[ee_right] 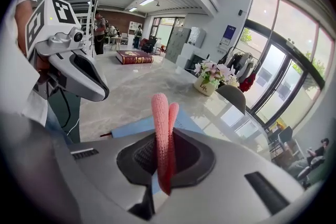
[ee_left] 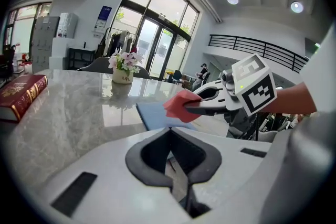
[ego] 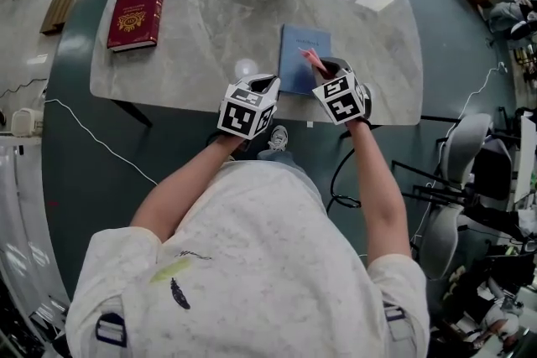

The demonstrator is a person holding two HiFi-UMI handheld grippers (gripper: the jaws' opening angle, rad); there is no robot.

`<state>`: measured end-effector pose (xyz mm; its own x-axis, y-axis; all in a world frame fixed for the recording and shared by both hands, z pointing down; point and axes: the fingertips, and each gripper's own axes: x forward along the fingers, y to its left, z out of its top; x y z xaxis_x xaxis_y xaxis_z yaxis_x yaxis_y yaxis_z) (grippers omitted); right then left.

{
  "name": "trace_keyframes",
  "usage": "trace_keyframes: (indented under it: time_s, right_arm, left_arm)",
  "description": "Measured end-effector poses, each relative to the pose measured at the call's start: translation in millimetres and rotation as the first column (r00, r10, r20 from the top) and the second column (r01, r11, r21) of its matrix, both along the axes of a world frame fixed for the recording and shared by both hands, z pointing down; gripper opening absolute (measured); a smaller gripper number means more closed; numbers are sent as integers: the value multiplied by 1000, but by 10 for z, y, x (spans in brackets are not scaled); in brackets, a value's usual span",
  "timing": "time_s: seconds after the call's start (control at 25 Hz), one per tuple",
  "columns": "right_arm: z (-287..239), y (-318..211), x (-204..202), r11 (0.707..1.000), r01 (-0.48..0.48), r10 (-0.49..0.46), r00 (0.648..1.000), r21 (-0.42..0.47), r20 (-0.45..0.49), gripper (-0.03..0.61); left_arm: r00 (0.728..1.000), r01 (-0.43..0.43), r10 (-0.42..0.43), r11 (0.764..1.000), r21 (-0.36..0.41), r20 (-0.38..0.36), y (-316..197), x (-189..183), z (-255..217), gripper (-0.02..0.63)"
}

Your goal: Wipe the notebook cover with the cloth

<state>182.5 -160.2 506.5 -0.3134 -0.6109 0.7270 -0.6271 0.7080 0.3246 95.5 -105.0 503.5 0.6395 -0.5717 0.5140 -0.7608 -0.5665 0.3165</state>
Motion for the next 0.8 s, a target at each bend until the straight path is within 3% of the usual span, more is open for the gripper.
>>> trace_keyframes:
  time_s: [0.52, 0.8]
  right_arm:
    - [84, -914, 224, 993, 120, -119, 992, 19, -49, 15]
    - [361, -1218, 277, 993, 120, -120, 988, -12, -102, 15]
  left_arm:
    - [990, 142, -141, 989, -36, 23, -446, 117, 101, 6]
    - [981, 189, -187, 980, -57, 46, -553, 27, 159, 6]
